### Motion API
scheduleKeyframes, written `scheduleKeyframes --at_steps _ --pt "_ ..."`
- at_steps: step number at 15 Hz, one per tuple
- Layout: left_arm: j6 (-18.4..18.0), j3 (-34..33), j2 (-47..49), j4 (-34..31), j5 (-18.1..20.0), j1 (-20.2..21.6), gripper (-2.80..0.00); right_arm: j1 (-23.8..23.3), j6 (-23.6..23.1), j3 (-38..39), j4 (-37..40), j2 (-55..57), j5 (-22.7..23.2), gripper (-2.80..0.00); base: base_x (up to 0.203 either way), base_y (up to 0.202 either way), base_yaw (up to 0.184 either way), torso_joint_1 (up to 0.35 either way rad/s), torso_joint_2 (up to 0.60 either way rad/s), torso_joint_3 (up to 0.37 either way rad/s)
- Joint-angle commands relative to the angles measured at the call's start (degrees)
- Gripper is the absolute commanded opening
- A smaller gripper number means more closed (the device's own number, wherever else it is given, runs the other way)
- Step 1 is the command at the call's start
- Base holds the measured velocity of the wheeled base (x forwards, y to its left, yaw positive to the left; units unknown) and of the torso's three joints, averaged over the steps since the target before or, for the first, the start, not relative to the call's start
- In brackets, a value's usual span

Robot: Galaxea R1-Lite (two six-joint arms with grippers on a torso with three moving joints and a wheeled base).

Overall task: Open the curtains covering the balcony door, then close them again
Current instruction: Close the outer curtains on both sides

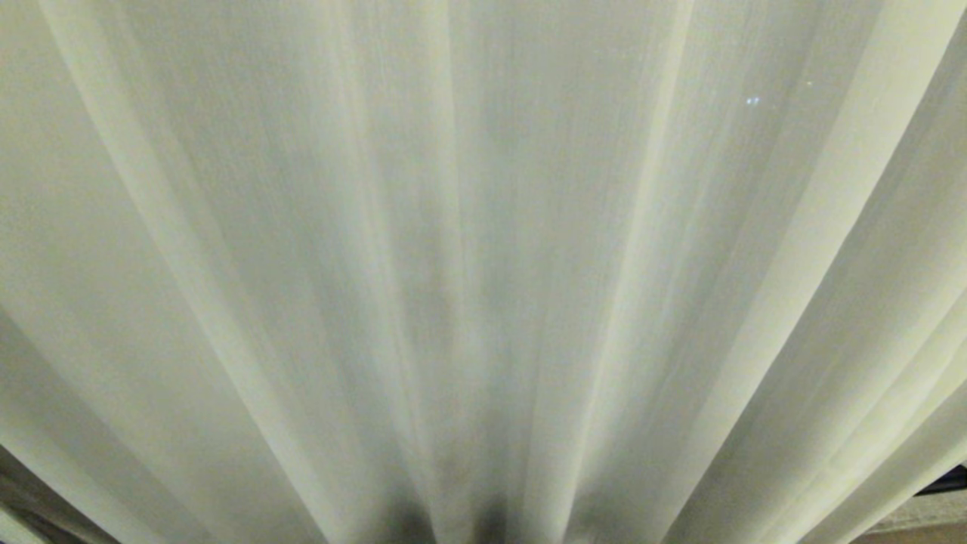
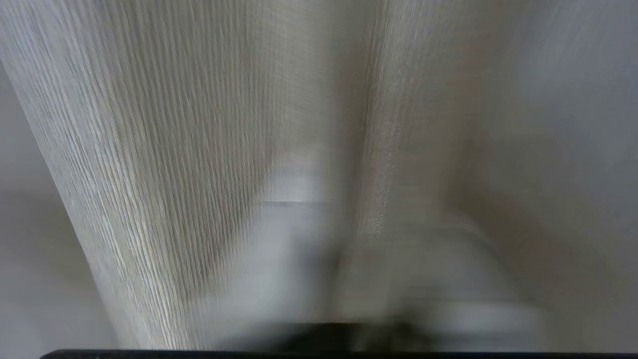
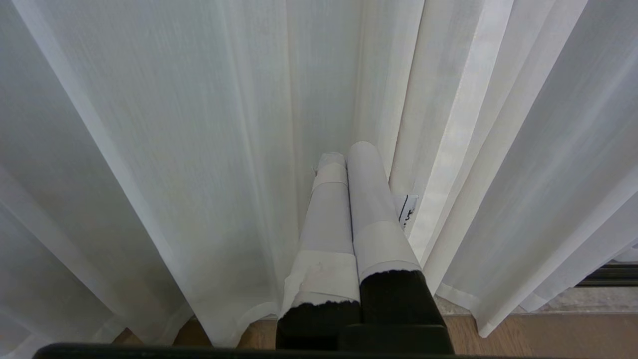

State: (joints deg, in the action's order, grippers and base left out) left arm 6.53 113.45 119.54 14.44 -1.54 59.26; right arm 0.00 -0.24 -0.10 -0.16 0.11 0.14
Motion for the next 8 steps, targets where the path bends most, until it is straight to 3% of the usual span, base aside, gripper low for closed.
scheduleKeyframes --at_steps 1,8 --pt "0.06 -0.07 -0.19 0.96 -0.13 0.07 -2.8 0.0 -0.02 0.01 -0.02 -0.02 0.04 -2.8 0.0 0.0 0.0 0.0 0.0 0.0" --pt "0.17 -1.0 -3.98 1.13 1.68 0.07 -2.8 0.0 -0.02 0.01 -0.02 -0.02 0.04 -2.8 0.0 0.0 0.0 0.0 0.0 0.0"
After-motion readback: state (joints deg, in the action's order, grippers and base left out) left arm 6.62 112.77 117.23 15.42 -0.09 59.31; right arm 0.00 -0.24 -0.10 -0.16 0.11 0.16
